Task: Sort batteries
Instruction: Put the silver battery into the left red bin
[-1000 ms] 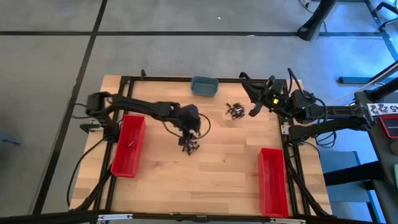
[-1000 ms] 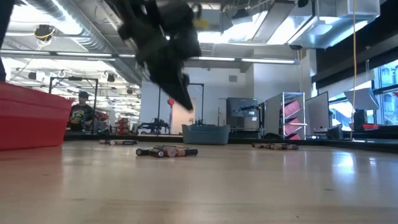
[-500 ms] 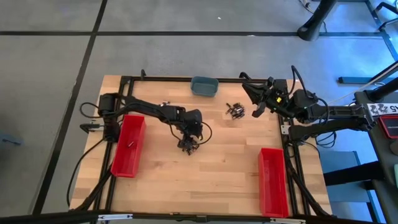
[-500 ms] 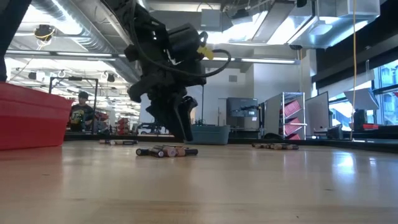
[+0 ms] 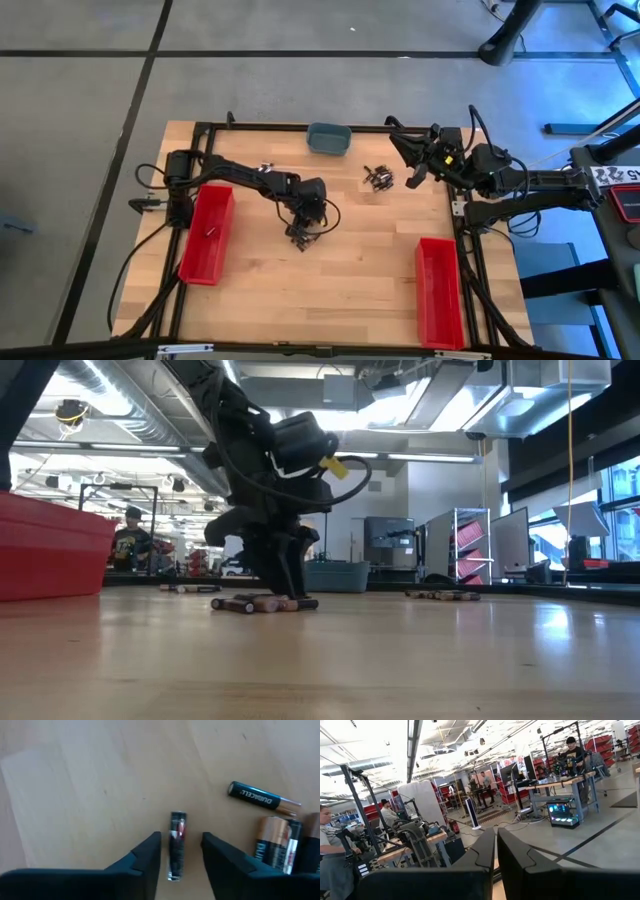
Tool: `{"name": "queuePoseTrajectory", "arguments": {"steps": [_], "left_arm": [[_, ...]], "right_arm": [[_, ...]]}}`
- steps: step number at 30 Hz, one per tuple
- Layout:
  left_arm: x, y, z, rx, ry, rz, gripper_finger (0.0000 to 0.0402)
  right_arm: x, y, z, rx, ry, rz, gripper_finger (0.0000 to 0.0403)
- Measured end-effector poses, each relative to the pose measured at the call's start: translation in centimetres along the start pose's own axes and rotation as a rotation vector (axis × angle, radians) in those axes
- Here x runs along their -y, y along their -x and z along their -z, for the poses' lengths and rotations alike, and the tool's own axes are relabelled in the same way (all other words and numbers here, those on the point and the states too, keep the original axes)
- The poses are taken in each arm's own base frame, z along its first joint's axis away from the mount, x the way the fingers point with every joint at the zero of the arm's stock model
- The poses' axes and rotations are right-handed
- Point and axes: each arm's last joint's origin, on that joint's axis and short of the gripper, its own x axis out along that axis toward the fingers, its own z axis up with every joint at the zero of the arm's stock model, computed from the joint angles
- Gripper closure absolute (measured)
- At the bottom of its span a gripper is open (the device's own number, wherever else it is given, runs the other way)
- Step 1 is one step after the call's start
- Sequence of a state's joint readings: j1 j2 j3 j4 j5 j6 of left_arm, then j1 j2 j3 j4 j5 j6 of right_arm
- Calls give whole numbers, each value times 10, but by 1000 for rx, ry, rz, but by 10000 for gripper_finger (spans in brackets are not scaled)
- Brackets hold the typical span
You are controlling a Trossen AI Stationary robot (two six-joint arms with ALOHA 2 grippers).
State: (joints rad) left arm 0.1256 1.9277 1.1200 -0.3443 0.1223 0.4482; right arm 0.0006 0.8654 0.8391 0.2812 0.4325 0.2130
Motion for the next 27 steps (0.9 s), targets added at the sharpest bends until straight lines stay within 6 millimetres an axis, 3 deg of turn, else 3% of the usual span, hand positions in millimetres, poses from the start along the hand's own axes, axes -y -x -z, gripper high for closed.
{"name": "queuePoseTrajectory", "arguments": {"steps": [6, 11, 14, 18, 23, 27], "left_arm": [[-5, -1, 3, -13, 104, -16, 377], [-3, 21, 1, -66, 334, -111, 385], [1, 59, -13, -3, 466, -150, 388], [28, 115, -17, 45, 646, -178, 388], [74, 185, 5, 39, 939, -281, 388], [114, 222, 33, -33, 1190, -297, 389]], "right_arm": [[0, 0, 0, -1, 1, 1, 379], [0, 0, 0, -1, 9, 1, 379], [0, 0, 1, -6, 20, 6, 379], [1, -1, 2, -11, 66, 37, 379], [3, 0, 3, -16, 133, 83, 379], [4, 0, 3, -12, 172, 120, 379]]}}
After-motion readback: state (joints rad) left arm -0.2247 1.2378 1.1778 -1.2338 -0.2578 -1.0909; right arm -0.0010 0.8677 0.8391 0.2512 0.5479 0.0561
